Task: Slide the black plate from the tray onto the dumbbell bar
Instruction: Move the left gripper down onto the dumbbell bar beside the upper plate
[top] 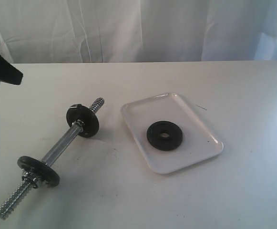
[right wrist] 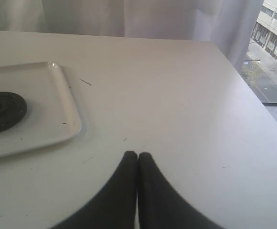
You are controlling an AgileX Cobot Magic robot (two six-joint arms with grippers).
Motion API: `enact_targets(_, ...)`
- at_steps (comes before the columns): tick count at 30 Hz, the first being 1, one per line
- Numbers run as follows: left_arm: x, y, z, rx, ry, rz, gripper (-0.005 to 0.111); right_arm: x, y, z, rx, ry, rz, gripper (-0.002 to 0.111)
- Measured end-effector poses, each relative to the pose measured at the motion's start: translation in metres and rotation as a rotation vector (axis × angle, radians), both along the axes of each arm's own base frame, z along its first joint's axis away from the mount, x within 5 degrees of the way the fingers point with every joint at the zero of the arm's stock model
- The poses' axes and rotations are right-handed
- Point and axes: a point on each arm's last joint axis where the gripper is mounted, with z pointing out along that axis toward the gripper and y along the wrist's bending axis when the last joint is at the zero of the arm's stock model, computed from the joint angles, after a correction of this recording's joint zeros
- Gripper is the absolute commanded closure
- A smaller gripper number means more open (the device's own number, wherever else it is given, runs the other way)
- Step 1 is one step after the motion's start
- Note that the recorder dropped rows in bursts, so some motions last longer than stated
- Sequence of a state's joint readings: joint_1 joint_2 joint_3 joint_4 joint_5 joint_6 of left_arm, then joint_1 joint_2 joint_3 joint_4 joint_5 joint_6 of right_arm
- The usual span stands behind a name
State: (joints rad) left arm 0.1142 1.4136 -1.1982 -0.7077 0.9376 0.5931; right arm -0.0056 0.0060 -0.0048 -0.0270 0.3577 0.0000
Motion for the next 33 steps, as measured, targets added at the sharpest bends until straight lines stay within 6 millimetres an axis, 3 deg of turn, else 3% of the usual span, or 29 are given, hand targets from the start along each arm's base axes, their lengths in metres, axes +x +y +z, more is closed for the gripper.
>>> enact_targets(9,0.039,-0.023,-0.051,-0.033,0.057,-0.136,0.025,0.000,0.000,0.000,0.000,0.000,0.000,0.108)
enact_targets(19,0.053,-0.064,-0.101,0.096,0.112,-0.252,0.025,0.000,0.000,0.000,0.000,0.000,0.000,0.108)
enact_targets(33,0.075,-0.076,-0.132,0.137,0.141,-0.218,0.025,0.000,0.000,0.000,0.000,0.000,0.000,0.108)
